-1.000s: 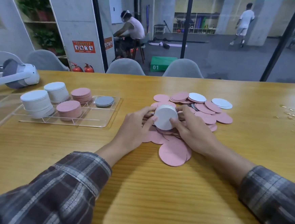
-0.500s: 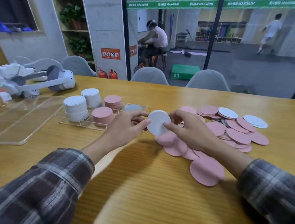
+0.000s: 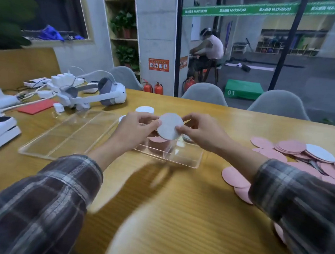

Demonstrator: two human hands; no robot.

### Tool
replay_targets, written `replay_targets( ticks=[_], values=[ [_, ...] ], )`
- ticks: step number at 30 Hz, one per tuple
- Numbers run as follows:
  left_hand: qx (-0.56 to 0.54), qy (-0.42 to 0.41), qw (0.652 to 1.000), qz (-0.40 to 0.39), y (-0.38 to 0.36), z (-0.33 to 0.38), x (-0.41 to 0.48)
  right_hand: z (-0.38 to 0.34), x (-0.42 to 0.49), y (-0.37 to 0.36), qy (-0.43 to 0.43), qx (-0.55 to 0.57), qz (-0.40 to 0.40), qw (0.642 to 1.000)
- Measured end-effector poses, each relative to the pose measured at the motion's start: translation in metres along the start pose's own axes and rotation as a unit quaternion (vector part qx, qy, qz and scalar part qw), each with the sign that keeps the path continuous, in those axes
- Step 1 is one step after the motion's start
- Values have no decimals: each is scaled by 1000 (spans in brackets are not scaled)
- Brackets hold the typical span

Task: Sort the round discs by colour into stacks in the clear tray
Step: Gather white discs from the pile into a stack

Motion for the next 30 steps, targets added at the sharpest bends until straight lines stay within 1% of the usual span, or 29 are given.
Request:
replay_targets(
  ticks=[3, 7, 10, 18, 23, 30],
  values=[
    [10, 1, 1000, 27, 20, -7, 20, -12, 29, -15, -7, 31, 6, 999],
    [40, 16, 998, 38, 38, -20, 54, -24, 71, -31, -13, 54, 1, 998],
    [67, 33, 996, 56, 48, -31, 78, -31, 99, -41, -18, 50, -13, 998],
    [123, 86, 986, 68, 55, -55, 124, -30, 156, -72, -75, 82, -51, 992],
    [165, 101, 980, 55, 56, -69, 132, -23, 166, -83, -92, 70, -62, 991],
    [173, 124, 977, 29, 52, -77, 134, -14, 167, -87, -102, 64, -63, 991]
  ],
)
Point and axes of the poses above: each hand's wrist, its own x-axis towards the middle knuckle, its own y-axis out of the back of the hand, z = x × y, the point moved 1 cm from there along x, towards the middle knuckle, and after that the axes turned 6 degrees about -y, right-handed, at the moved point
